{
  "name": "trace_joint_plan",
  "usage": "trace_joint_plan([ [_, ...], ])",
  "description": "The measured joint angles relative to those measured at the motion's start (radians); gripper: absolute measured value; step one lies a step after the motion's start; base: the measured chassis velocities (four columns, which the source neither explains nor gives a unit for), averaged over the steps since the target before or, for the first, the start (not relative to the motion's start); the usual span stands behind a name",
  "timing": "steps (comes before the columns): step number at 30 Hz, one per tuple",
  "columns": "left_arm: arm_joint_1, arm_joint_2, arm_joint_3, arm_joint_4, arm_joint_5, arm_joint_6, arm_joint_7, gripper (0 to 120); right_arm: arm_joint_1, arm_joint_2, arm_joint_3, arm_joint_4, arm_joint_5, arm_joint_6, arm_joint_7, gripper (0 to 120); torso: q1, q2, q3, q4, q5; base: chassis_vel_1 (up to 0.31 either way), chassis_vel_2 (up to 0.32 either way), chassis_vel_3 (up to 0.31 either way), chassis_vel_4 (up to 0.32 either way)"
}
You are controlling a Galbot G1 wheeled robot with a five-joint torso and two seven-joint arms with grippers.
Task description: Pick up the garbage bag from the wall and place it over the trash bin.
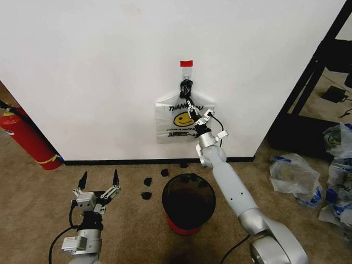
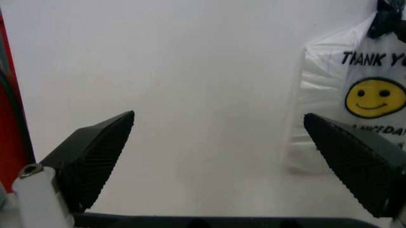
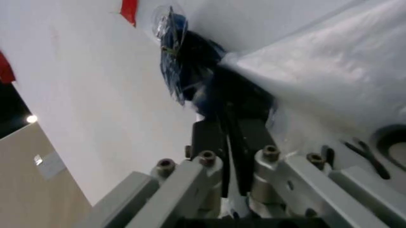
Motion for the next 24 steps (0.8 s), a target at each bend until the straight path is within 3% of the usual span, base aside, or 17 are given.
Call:
trace_joint_plan([
  [16, -0.003, -0.003, 0.006, 0.007, 0.003, 0.000, 0.001, 100, 0.032, 0.006, 0.000, -0.044, -0.018, -0.003, -0.018, 0, 0.000, 0.000, 0.000, 0.0000, 0.0000, 0.000, 0.000, 0.000, 0.000],
  [24, -0.005, -0.004, 0.007, 0.015, 0.003, -0.003, 0.001, 100, 0.025, 0.009, 0.001, -0.053, -0.036, -0.017, -0.067, 22, 0.000, 0.000, 0.000, 0.0000, 0.0000, 0.000, 0.000, 0.000, 0.000],
])
